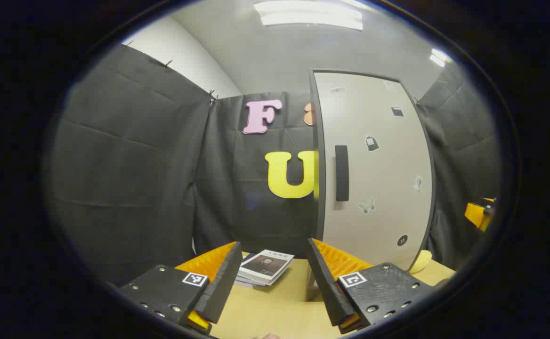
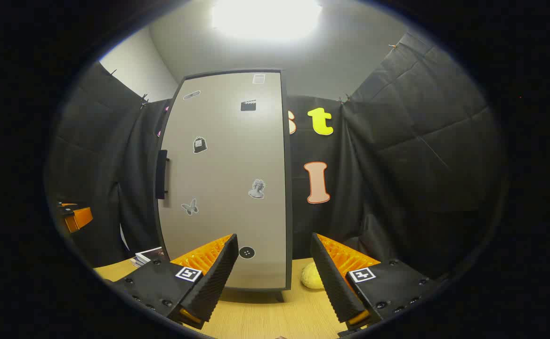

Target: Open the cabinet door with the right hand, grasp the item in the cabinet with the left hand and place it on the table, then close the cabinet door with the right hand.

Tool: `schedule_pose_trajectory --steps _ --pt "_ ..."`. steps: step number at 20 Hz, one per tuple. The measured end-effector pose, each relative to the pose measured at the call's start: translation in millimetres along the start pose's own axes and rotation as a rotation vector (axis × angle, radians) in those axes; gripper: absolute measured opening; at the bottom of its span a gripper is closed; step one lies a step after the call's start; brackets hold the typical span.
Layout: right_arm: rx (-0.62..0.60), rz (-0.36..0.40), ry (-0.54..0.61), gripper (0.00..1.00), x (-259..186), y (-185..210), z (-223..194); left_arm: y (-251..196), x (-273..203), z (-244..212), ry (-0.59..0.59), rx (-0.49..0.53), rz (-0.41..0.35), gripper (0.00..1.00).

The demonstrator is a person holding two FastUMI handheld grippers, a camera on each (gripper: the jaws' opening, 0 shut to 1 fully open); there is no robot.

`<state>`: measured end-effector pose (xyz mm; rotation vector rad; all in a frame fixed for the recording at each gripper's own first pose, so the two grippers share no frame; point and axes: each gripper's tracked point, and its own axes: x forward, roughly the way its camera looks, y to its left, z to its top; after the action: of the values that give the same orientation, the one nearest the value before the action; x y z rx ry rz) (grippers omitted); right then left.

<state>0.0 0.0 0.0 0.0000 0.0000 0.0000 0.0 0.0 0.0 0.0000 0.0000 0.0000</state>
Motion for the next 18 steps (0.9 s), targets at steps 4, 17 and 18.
schedule_pose_trajectory --steps 4,17,18 --pt "-0.003 0.000 0.003 0.97 -1.9 -0.1 -0.3 2.6 -5.5 0.6 -0.003 0.003 0.003 0.83" --pt "0.021 0.066 -0.007 0.97 1.7 25.2 17.1 22.9 -30.4 11.5 -0.030 0.020 0.048 0.83" --pt "0.026 0.078 -0.009 0.97 4.3 30.6 22.1 27.1 -32.5 12.7 -0.031 0.025 0.055 0.83"
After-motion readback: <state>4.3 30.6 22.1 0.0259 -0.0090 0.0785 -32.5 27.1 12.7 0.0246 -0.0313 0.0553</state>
